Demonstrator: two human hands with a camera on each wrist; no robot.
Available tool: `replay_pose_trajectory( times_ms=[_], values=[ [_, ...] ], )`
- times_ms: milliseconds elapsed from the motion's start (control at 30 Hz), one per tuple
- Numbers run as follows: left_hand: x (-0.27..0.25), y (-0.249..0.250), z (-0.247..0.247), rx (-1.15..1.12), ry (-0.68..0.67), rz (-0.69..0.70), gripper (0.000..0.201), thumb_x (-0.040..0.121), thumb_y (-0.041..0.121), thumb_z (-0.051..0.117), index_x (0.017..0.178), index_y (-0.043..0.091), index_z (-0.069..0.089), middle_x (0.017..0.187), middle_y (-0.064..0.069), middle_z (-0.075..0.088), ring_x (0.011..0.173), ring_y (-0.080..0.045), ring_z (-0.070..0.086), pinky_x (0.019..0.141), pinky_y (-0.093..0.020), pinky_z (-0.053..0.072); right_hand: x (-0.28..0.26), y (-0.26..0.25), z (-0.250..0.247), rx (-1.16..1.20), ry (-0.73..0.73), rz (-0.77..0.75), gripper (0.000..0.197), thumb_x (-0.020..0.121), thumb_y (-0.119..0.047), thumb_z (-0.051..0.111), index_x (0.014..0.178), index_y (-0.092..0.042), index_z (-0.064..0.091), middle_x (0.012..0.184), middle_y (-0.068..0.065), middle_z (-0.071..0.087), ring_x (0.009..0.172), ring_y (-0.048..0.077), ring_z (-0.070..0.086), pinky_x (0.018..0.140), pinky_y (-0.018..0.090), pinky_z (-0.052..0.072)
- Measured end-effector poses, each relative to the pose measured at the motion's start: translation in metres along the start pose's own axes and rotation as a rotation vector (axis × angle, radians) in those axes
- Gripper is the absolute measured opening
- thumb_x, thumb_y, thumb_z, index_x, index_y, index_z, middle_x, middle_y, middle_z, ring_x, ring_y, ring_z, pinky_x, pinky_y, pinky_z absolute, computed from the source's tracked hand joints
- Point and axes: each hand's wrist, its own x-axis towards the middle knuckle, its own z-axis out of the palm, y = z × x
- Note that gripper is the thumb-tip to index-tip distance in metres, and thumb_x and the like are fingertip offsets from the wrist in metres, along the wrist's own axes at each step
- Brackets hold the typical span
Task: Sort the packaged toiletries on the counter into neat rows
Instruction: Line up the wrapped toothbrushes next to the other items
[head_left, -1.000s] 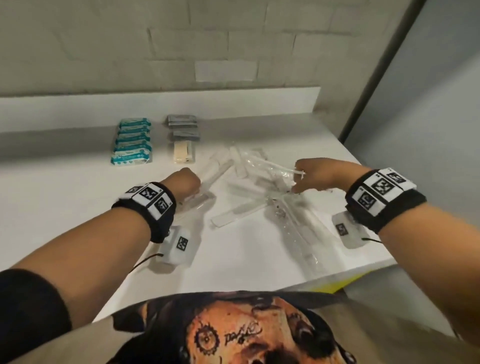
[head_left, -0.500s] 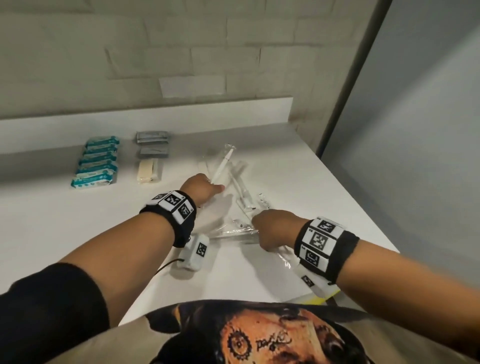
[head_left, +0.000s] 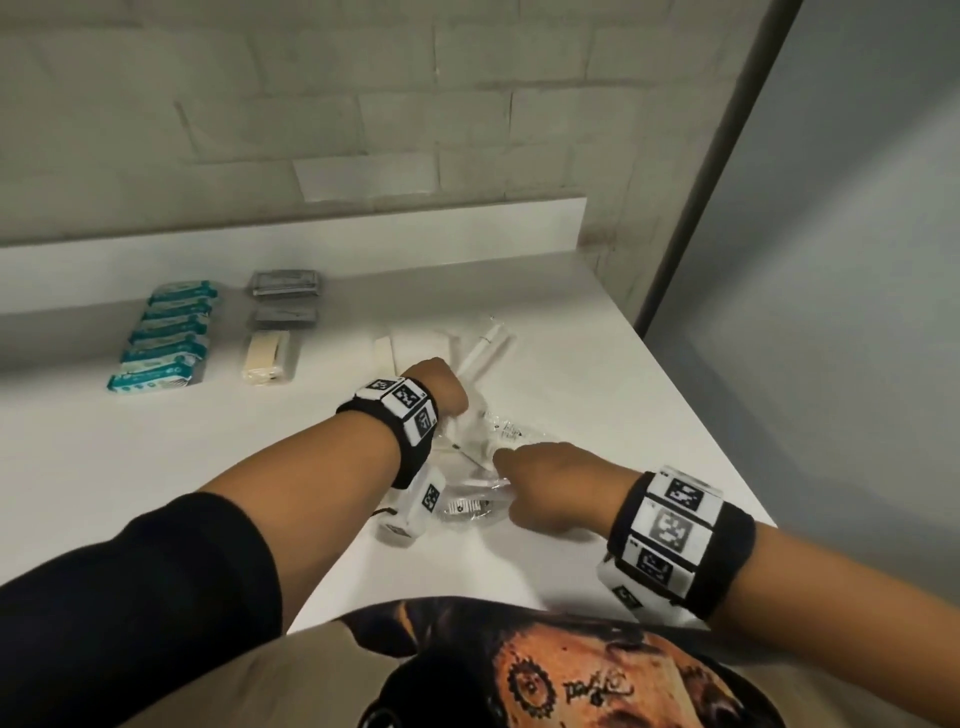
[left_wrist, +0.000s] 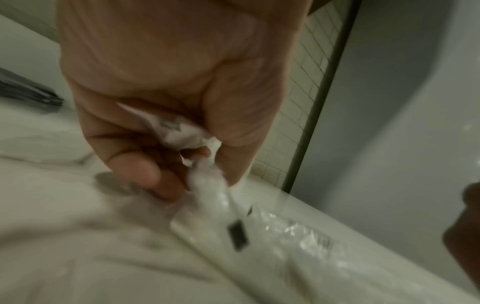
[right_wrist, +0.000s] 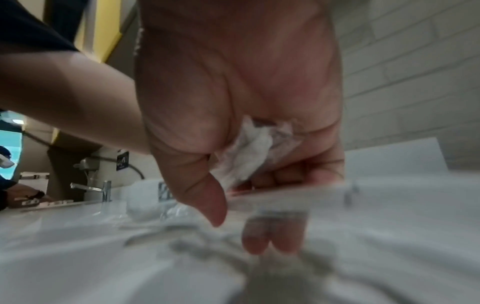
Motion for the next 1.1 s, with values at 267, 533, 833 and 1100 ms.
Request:
replay_pose_trajectory(
  times_ms=[267, 533, 833, 1100],
  values=[
    [0.027, -0.05, -0.037, -0.271, 0.254, -0.013, 0.03, 0.084, 0.014, 0.057, 0.109, 0.005, 0.044, 0.109, -0.012, 0.06, 0.094, -0.028, 0.06, 0.074, -0.031, 0.046, 0.036, 0.06, -0.02, 0.02, 0.052, 0.224, 0.044, 0.083, -0.037, 0.064, 0.118, -0.015, 0.048, 0.112, 0.004, 0.057, 0.097, 0.024, 0.058, 0.071, 0.03, 0.042],
    [0.006, -0.057, -0.01, -0.129, 0.199, 0.153, 0.02, 0.085, 0.015, 0.055, 0.092, 0.016, 0.037, 0.093, -0.006, 0.051, 0.08, -0.023, 0.049, 0.067, -0.027, 0.033, 0.082, 0.104, -0.055, 0.068, -0.007, 0.329, 0.019, 0.083, -0.016, 0.051, 0.102, -0.014, 0.053, 0.097, 0.003, 0.056, 0.085, 0.021, 0.052, 0.07, 0.027, 0.041],
    [-0.025, -0.042, -0.003, -0.488, 0.057, 0.166, 0.028, 0.082, 0.031, 0.064, 0.075, 0.027, 0.038, 0.072, 0.005, 0.049, 0.06, -0.011, 0.045, 0.054, -0.026, 0.038, 0.197, 0.088, -0.103, 0.542, 0.216, 0.243, 0.053, 0.08, -0.024, 0.072, 0.123, -0.004, 0.048, 0.12, 0.013, 0.06, 0.098, 0.027, 0.059, 0.078, 0.03, 0.045],
    [0.062, -0.091, -0.063, -0.451, 0.131, -0.087, 0.057, 0.081, 0.036, 0.072, 0.123, 0.015, 0.039, 0.085, 0.006, 0.061, 0.07, -0.007, 0.059, 0.06, -0.021, 0.044, 0.22, 0.083, -0.106, 0.293, 0.486, 0.208, 0.044, 0.086, -0.035, 0.06, 0.127, -0.022, 0.053, 0.12, 0.011, 0.052, 0.112, 0.032, 0.053, 0.094, 0.041, 0.047]
  ],
)
